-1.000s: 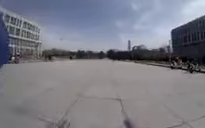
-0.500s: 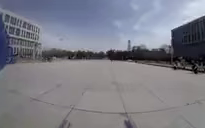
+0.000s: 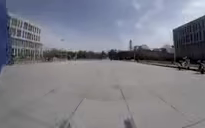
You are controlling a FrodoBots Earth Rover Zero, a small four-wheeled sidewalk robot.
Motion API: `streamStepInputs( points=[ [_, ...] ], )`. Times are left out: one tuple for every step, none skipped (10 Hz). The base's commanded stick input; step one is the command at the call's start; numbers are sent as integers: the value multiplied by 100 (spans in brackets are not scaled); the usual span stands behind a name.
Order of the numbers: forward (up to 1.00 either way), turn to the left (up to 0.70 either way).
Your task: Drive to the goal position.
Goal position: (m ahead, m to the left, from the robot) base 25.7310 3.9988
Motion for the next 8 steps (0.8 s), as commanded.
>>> streamStepInputs(
  points=[
    [85,-33],
    [85,-22],
    [85,0],
    [85,0],
    [85,0],
    [85,0],
    [85,0],
    [85,0]
  ],
)
